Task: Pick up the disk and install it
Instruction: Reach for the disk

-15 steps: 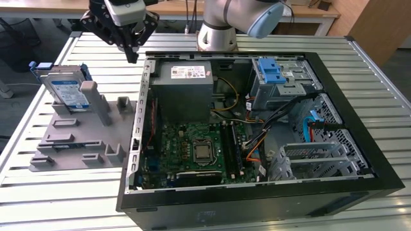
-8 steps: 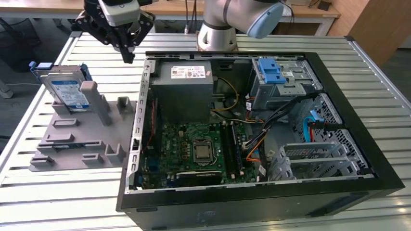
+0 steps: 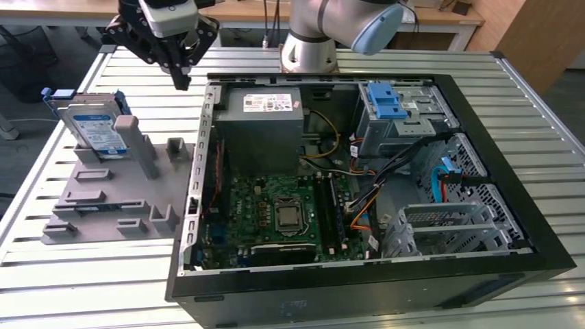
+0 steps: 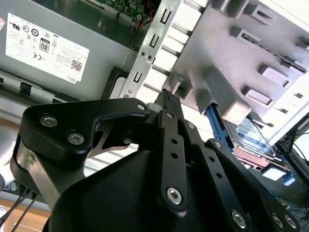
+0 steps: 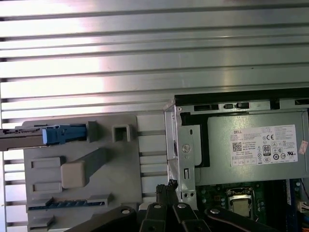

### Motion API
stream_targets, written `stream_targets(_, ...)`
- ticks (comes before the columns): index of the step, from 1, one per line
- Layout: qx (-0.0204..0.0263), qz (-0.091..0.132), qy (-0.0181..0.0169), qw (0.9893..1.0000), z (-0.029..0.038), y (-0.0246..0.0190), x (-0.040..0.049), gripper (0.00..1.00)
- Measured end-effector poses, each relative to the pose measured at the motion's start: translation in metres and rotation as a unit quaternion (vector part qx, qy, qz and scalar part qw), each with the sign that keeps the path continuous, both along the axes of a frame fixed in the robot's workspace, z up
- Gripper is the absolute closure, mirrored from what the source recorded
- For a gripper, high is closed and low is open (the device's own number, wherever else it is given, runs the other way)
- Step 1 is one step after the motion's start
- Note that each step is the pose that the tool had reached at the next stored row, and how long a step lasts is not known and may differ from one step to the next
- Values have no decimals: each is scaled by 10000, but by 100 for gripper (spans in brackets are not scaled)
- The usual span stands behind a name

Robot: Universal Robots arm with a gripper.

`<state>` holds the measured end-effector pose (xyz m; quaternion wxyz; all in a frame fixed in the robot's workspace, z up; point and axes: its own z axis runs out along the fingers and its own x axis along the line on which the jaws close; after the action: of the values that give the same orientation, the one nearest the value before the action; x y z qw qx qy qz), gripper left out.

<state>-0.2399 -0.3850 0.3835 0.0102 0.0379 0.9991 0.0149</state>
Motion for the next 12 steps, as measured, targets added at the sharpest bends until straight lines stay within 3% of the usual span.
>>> stream_targets(12, 0, 0, 0, 10000, -2, 0, -70, 89)
